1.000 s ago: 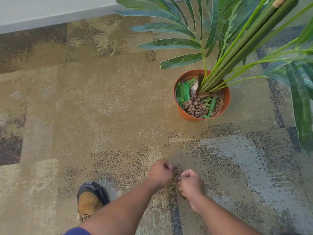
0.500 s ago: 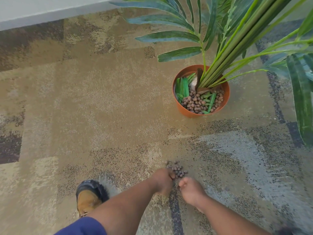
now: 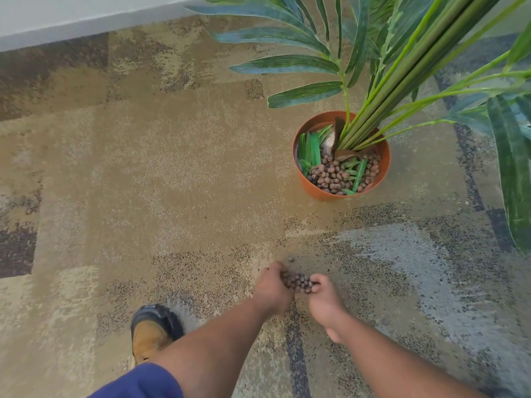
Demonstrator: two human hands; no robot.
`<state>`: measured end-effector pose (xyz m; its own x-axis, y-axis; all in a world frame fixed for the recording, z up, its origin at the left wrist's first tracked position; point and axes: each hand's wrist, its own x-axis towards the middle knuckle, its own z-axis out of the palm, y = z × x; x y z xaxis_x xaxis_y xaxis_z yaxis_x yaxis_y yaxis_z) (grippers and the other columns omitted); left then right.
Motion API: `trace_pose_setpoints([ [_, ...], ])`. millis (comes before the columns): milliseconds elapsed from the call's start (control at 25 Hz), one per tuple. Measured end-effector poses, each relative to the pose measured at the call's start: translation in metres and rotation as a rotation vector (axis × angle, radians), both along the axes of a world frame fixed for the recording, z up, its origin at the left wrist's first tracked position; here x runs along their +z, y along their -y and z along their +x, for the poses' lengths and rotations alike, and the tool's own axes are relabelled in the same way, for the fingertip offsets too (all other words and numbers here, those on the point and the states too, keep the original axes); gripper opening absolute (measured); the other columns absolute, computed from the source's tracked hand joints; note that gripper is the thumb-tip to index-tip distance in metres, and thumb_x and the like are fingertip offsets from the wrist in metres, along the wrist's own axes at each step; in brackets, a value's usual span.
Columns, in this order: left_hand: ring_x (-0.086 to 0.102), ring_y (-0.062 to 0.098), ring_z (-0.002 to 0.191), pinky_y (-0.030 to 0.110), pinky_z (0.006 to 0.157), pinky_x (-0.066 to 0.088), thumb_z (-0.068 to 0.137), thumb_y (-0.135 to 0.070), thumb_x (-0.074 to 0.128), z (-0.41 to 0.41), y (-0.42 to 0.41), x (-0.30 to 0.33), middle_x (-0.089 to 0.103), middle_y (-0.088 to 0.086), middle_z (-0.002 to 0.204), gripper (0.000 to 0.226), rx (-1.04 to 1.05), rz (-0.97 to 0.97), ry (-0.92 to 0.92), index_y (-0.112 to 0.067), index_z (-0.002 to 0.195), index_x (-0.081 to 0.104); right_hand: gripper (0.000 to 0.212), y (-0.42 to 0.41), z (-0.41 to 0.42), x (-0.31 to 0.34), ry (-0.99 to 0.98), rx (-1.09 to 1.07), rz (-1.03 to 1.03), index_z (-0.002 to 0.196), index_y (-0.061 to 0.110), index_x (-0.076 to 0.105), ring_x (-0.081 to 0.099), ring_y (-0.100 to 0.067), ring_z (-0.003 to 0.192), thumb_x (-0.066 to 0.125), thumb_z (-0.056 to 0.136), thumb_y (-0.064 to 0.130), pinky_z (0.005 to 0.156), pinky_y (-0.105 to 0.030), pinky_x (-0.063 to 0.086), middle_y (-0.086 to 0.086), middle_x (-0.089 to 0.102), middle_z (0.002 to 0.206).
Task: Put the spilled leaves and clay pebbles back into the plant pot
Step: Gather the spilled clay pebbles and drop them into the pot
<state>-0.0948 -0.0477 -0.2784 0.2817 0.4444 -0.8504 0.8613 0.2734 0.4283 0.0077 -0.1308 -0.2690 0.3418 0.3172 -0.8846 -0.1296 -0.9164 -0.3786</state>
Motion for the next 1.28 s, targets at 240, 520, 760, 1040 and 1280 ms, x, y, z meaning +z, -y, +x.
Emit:
trace_pose_setpoints([
  [240,0.065,0.02,0.077,0.033,0.065,0.055,0.103,-0.003,0.048,0.014,0.01,0.011,0.07,0.015,0.104,0.021,0.461,-0.235,0.165,-0.006,0.122,0.058,0.03,-0.013,-0.008,-0.004,-0.158,-0.316,0.068,0.13,0.017,0.058,0.073,-0.033,0.102,0.051,0.104,0.006,0.089,-0.05,0.063,-0.01,0.072,0.112],
  [520,0.065,0.02,0.066,0.033,0.054,0.057,0.098,0.001,0.06,0.015,-0.004,0.021,0.072,0.013,0.103,0.012,0.486,-0.068,0.135,-0.008,0.097,0.068,0.016,-0.025,-0.003,0.013,0.003,-0.385,0.114,0.099,0.017,0.073,0.078,-0.026,0.086,0.064,0.099,0.005,0.074,-0.047,0.066,-0.004,0.079,0.091],
  [760,0.074,0.026,0.077,0.052,0.071,0.063,0.096,-0.003,0.066,0.035,-0.04,0.065,0.076,0.005,0.088,0.016,0.317,0.148,0.251,-0.017,0.092,0.073,0.019,-0.051,0.017,0.054,0.016,-0.519,0.345,0.098,0.017,0.074,0.077,-0.015,0.088,0.065,0.096,0.0,0.074,-0.024,0.061,-0.001,0.08,0.094],
  [1040,0.071,0.013,0.092,0.035,0.087,0.06,0.096,-0.008,0.067,0.115,-0.113,0.124,0.076,-0.009,0.095,0.02,0.158,0.357,0.433,-0.027,0.097,0.072,0.024,-0.118,0.084,0.102,0.103,-0.688,0.713,0.097,0.014,0.07,0.073,-0.004,0.077,0.06,0.098,-0.008,0.075,-0.017,0.059,0.0,0.075,0.091],
  [1280,0.067,0.014,0.102,0.031,0.09,0.06,0.096,0.002,0.058,0.134,-0.134,0.112,0.07,-0.01,0.109,0.035,0.092,0.391,0.418,-0.022,0.119,0.07,0.035,-0.131,0.116,0.104,0.211,-0.475,0.606,0.103,0.026,0.068,0.07,-0.011,0.092,0.054,0.101,-0.006,0.083,-0.028,0.061,0.001,0.069,0.104],
])
